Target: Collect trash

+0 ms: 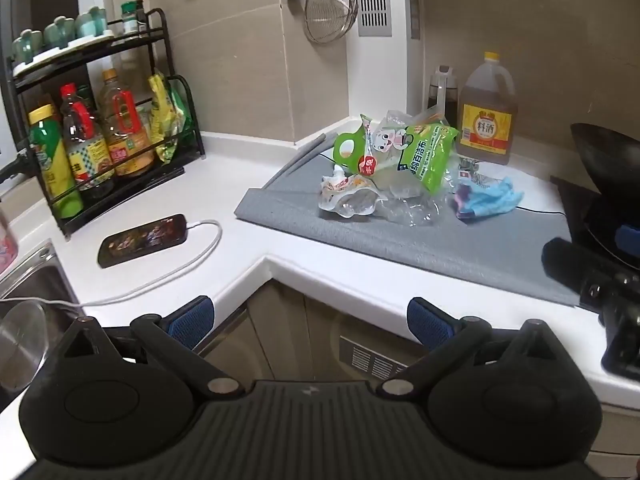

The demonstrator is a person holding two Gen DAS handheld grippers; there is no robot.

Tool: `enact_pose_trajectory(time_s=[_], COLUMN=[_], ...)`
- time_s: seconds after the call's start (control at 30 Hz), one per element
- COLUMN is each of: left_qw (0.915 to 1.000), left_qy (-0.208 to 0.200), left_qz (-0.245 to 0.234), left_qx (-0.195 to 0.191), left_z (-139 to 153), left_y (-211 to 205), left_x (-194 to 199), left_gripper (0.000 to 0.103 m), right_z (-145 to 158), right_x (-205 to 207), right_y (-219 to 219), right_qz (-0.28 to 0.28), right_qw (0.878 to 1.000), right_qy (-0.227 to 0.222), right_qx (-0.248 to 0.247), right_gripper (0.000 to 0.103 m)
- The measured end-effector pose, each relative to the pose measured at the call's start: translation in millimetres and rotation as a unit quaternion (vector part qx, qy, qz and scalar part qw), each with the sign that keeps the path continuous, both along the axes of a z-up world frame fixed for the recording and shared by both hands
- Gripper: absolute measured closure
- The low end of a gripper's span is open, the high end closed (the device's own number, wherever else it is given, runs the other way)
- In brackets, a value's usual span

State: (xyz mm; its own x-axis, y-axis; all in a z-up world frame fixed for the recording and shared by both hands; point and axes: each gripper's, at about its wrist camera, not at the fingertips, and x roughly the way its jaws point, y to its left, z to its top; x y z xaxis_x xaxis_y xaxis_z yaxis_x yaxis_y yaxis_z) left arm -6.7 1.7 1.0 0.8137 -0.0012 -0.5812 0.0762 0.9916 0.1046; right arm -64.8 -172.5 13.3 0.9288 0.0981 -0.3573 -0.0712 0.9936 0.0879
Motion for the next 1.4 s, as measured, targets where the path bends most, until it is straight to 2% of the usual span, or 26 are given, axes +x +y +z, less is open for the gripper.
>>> enact_pose_trajectory(time_s=[0.17, 0.33, 0.73, 0.93, 1.07, 1.17, 1.4], left_qw=[0.9999, 0.9999, 0.9999, 0.9995, 0.9997, 0.9992, 0.9998], left_qy=[-0.007, -0.010, -0.005, 0.014, 0.016, 0.026, 0.013], left_qz=[0.009, 0.003, -0.012, -0.016, -0.017, -0.018, -0.018], left_qx=[-0.005, -0.008, -0.005, -0.021, -0.008, -0.023, -0.005], left_z=[3, 5, 9, 13, 10, 12, 6], left_y=[1, 5, -6, -5, -6, -5, -8], left_x=[-24, -49, -59, -58, -55, -54, -53], left_gripper=[0.000, 0.000, 0.000, 0.000, 0.000, 0.000, 0.000], right_z=[8, 9, 13, 14, 14, 13, 12], right_x=[-32, -45, -63, -62, -62, -60, -59], right_y=[11, 10, 6, 3, 4, 3, 4], right_qz=[-0.008, -0.022, -0.031, -0.033, -0.035, -0.036, -0.038], right_qw=[1.000, 1.000, 0.999, 0.999, 0.999, 0.999, 0.999], right_qy=[-0.012, -0.001, -0.006, -0.006, -0.007, -0.005, -0.005], right_qx=[-0.016, -0.015, -0.019, -0.014, -0.016, -0.016, -0.017], right_gripper=[0.000, 0.000, 0.000, 0.000, 0.000, 0.000, 0.000])
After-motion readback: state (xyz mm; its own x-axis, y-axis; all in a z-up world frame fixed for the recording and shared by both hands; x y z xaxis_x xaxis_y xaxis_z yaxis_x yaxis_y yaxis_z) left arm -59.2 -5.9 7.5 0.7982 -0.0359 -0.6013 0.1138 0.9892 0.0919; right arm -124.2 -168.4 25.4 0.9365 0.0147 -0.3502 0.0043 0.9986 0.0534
